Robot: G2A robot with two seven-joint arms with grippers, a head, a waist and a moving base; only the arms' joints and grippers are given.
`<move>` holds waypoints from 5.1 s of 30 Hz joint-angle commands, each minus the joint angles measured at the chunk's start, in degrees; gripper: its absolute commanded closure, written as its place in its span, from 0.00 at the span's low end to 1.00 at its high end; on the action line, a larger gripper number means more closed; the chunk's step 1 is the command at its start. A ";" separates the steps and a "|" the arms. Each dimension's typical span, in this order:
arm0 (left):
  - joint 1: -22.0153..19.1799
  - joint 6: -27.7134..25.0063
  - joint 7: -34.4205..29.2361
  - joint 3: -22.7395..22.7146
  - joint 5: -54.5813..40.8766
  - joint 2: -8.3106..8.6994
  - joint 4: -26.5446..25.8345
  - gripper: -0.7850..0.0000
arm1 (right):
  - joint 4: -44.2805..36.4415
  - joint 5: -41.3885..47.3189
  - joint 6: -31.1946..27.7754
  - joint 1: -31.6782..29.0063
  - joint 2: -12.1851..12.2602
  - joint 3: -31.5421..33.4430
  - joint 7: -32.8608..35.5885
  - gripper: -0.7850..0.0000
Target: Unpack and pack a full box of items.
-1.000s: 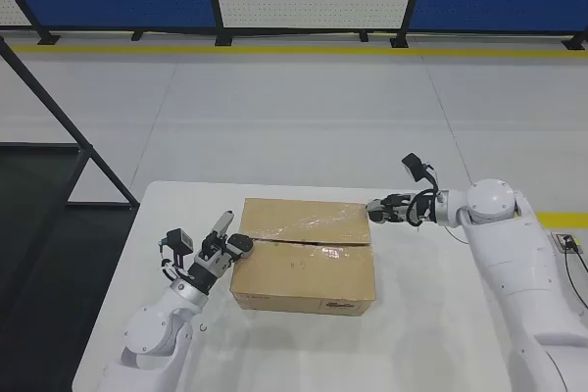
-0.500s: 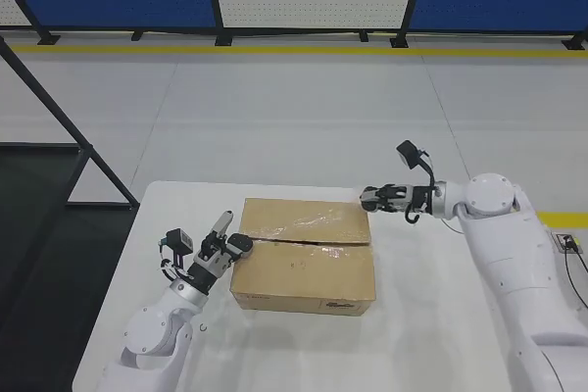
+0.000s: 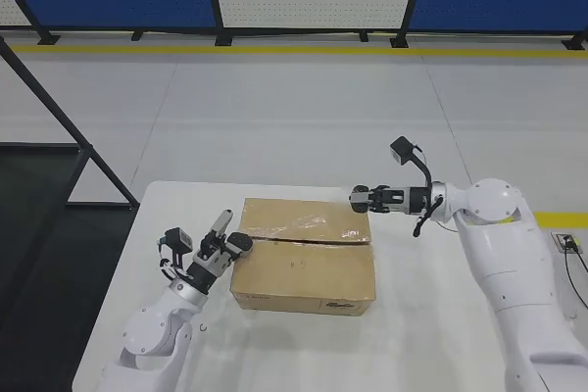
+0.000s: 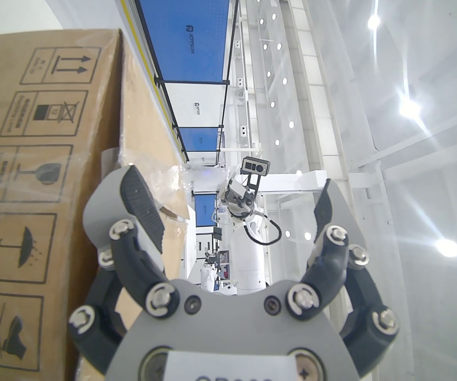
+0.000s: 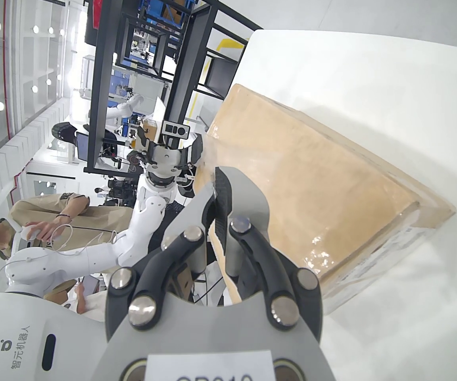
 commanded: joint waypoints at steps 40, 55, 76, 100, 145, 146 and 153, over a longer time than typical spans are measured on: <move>-4.00 0.50 0.04 0.47 -2.63 -0.33 6.08 0.00 | -20.78 18.46 2.26 -8.41 2.54 -2.27 -1.77 1.00; -0.23 -1.21 0.33 -4.66 -6.51 0.22 7.15 0.00 | -25.89 20.35 3.34 -10.56 3.73 -2.96 -2.57 1.00; 1.90 -1.78 -1.25 0.33 -4.66 -0.32 5.41 0.00 | -32.29 22.62 2.98 -12.69 5.25 -3.45 -3.49 1.00; 4.63 -2.83 -0.78 -3.08 -5.90 0.11 4.77 0.00 | -42.23 24.40 4.42 -16.45 6.15 -4.04 -7.54 1.00; 13.15 -8.39 -7.89 -4.28 -5.77 0.71 -10.52 0.00 | -50.58 29.64 9.25 -25.12 8.19 -1.01 -16.10 1.00; 12.85 -8.11 -7.65 -3.84 -5.63 0.67 -10.50 0.00 | -50.92 29.39 9.63 -25.67 8.32 -0.62 -16.24 1.00; 10.05 -6.40 -7.44 -0.72 -3.91 0.44 -8.59 0.00 | -52.08 27.58 12.15 -28.16 9.21 1.90 -16.09 1.00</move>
